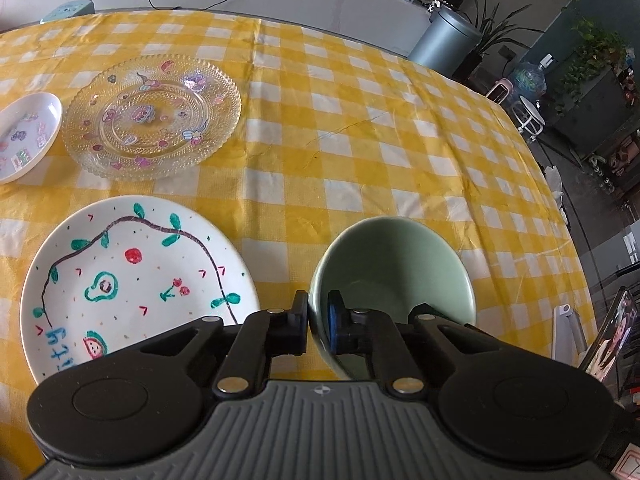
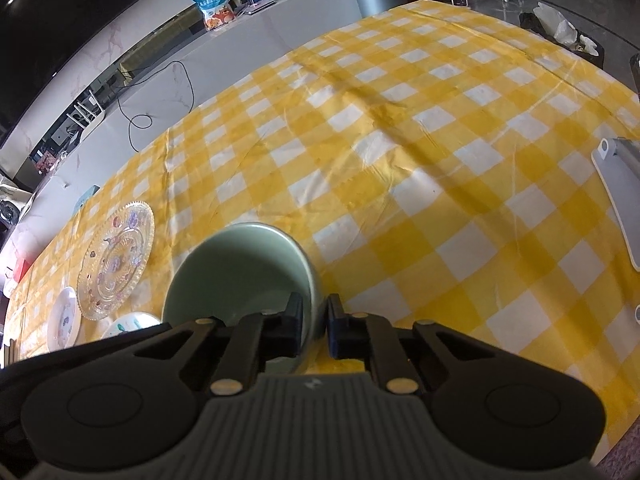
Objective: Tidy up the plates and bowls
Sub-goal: 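Carry the green bowl with both grippers over the stacked steel bowls, then lower the green bowl into the steel bowl stack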
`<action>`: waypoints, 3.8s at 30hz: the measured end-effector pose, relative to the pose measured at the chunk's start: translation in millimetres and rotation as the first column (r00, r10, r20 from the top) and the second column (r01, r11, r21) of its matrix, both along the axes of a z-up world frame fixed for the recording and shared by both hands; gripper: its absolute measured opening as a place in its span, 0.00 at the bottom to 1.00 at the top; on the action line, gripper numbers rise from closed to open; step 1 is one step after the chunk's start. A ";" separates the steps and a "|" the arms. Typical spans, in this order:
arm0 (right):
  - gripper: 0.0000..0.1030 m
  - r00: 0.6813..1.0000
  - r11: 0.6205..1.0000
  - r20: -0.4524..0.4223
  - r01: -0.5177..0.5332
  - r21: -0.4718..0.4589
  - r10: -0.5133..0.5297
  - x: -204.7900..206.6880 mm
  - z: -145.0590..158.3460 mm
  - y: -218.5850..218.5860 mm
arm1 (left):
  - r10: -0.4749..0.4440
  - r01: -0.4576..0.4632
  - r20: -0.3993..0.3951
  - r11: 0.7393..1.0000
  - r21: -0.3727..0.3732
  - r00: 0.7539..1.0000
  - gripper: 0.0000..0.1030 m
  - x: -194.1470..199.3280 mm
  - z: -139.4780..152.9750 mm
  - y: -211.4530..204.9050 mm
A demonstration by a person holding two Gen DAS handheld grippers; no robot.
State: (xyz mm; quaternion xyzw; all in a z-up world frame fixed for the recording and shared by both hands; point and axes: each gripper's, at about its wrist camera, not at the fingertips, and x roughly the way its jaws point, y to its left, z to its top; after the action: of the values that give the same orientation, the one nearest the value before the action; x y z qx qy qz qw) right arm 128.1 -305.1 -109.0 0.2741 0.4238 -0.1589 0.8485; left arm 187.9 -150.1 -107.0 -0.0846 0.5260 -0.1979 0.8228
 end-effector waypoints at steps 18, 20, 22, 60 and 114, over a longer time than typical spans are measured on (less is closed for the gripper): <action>0.09 0.990 0.995 0.097 -0.098 -0.015 0.099 -39.4 57.2 46.8 | 0.094 -0.095 0.115 0.995 0.004 0.989 0.09 -54.7 66.8 53.4; 0.09 0.986 0.993 0.114 -0.118 -0.018 0.120 -44.6 65.5 56.7 | 0.114 -0.115 0.130 0.993 0.001 0.985 0.09 -62.0 75.8 64.6; 0.09 0.980 0.989 0.132 -0.144 -0.027 0.146 -49.7 75.3 68.6 | 0.140 -0.140 0.141 0.990 -0.005 0.980 0.09 -68.8 85.0 76.6; 0.08 0.752 0.755 -0.069 -0.654 0.038 0.655 -34.6 97.9 263.6 | 0.298 -0.292 -0.061 0.951 0.099 0.953 0.10 -99.3 105.0 278.3; 0.33 0.710 0.712 -0.112 -0.659 0.241 0.695 12.4 89.5 234.6 | 0.151 -0.119 -0.097 0.952 0.281 0.984 0.40 -60.3 115.5 261.2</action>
State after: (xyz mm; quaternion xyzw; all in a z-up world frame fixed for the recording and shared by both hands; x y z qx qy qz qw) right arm 140.5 -70.5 -19.5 0.1587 0.5882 0.1784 0.7727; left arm 127.6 111.1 8.5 -0.0172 0.5887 -0.0610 0.8059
